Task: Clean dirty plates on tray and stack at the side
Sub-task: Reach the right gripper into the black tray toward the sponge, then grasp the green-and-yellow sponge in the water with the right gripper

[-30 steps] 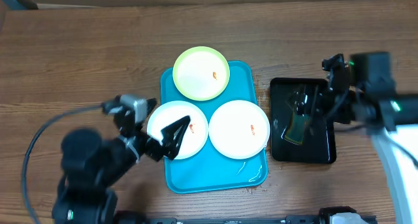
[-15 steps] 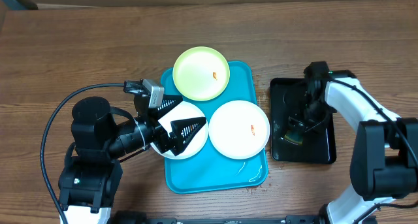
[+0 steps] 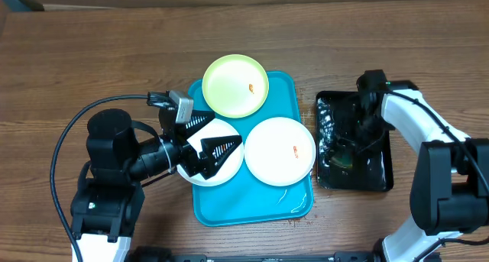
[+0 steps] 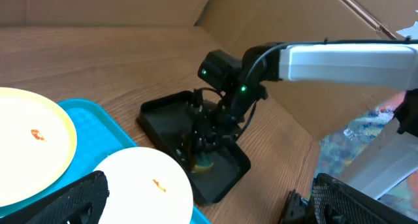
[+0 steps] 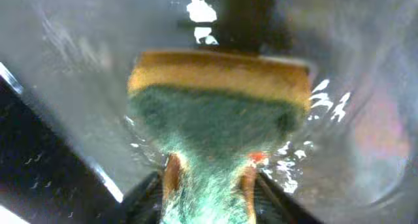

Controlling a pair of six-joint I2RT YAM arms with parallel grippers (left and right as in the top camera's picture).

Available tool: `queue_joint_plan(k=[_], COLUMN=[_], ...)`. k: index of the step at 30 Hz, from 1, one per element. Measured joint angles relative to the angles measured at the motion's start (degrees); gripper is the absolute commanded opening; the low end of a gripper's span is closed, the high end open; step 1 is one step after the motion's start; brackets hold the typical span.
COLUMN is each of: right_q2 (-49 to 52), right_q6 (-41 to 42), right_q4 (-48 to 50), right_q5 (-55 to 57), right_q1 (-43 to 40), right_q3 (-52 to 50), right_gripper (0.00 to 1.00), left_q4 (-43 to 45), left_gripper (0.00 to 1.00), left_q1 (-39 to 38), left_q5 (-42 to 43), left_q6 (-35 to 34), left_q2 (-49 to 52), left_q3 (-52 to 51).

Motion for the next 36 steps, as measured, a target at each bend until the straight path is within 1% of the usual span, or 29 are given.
queue_joint_plan(k=[2,5,6,8,10,12,13,17,19,20,22,24,27,28,29,32,34,36], right_q2=[0.0,0.0,0.0,0.0,-0.1,-0.3,-0.5,-1.0,-1.1,-1.1,-1.1,-1.1,-1.2,-1.3,-1.3,-1.3,-1.5,-1.5], right_q6=[0.0,1.8,2.2,3.1,3.6,4.0,4.0,4.8,4.7,4.6,3.6,2.7,1.8,1.5,1.4,1.8,2.6,3.5], right_q4=[0.0,2.4,3.8,6.8,10.2,12.6,13.6,13.7,10.2,8.4,3.0,-0.3,-3.2,-3.5,-3.7,-2.3,1.1,4.5], right_q5=[0.4,3.4,4.5,5.8,6.6,6.8,6.9,7.1,7.1,7.1,7.0,6.5,5.9,5.8,5.8,5.8,5.9,5.9], right_q1=[0.0,0.0,0.0,0.0,0.0,0.0,0.0,0.0,0.0,0.0,0.0,0.0,0.0,0.0,0.0,0.0,0.0,0.0], right_q3=[0.7,0.7,0.7,0.5,-0.2,-1.9,-3.0,-4.0,-3.3,-2.9,-1.3,0.5,3.9,4.3,4.4,3.9,2.6,0.3], right_gripper=[0.48,0.27,0.24,0.22,0.18,0.05,0.04,0.04,0.04,0.06,0.18,0.27,0.49,0.50,0.50,0.39,0.38,0.29], left_q4=[0.0,-0.1,-0.2,-0.3,-0.2,-0.3,-0.3,-0.3,-0.3,-0.3,-0.3,-0.3,-0.2,-0.2,-0.3,-1.6,-1.8,-2.0], left_gripper=[1.00,1.00,1.00,1.00,1.00,1.00,1.00,1.00,1.00,1.00,1.00,1.00,1.00,1.00,1.00,1.00,1.00,1.00], left_q1=[0.0,0.0,0.0,0.0,0.0,0.0,0.0,0.0,0.0,0.0,0.0,0.0,0.0,0.0,0.0,0.0,0.0,0.0], left_q5=[0.0,0.0,0.0,0.0,0.0,0.0,0.1,0.2,0.2,0.2,0.2,0.2,0.2,0.2,0.2,0.2,0.2,0.4], left_q6=[0.0,0.0,0.0,0.0,0.0,0.0,0.0,0.0,0.0,0.0,0.0,0.0,0.0,0.0,0.0,-0.3,-0.3,-0.5], left_q2=[0.8,1.8,2.2,2.8,3.5,4.0,4.4,5.9,6.7,7.1,8.1,9.1,10.8,11.3,11.8,12.9,13.2,13.2], left_q3=[0.0,0.0,0.0,0.0,0.0,0.0,0.0,0.0,0.0,0.0,0.0,0.0,0.0,0.0,0.0,0.0,0.0,0.2])
